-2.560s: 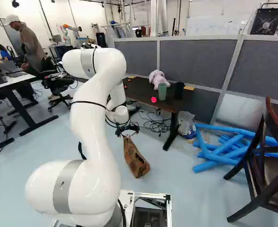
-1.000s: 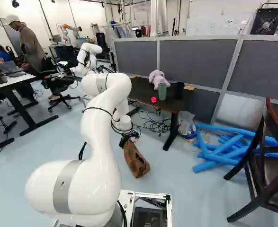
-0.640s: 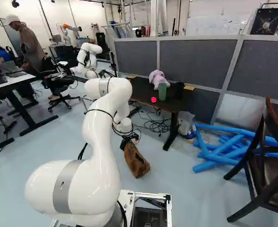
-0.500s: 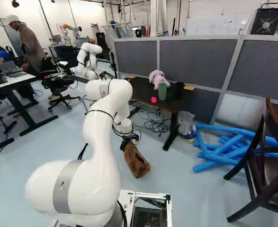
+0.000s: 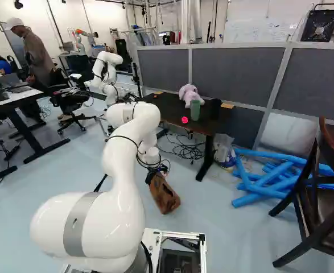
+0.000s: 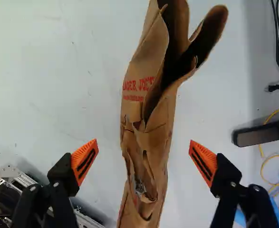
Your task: Pick up the bag on the ground and place it on the table
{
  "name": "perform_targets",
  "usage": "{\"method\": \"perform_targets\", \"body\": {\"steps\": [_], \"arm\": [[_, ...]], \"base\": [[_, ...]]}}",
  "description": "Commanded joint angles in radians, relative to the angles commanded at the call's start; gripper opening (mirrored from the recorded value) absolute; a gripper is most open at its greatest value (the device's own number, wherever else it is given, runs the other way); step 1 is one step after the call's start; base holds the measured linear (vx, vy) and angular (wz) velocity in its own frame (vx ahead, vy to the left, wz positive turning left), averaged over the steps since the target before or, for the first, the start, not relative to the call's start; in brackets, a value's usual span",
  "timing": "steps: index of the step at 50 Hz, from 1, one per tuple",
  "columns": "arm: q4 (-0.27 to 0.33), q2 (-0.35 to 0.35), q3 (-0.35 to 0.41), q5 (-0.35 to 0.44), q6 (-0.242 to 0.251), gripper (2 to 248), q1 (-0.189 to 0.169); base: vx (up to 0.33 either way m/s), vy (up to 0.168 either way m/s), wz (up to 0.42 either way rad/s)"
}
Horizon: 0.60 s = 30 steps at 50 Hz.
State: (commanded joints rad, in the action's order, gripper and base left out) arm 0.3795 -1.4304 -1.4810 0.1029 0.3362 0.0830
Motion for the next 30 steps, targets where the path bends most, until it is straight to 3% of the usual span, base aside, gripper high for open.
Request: {"method": "perform_targets", "body": {"steps": [28, 29, 30], "arm": [[0.000, -0.100, -0.093, 0.000, 0.000, 245, -0.005], [0.000, -0.101, -0.094, 0.000, 0.000, 211, -0.005], [0.000, -0.102, -0.095, 0.000, 0.000, 211, -0.005]], "base": [[0.000, 0.000, 0.000], [0.000, 0.000, 0.000], [0.000, 0.000, 0.000]]}}
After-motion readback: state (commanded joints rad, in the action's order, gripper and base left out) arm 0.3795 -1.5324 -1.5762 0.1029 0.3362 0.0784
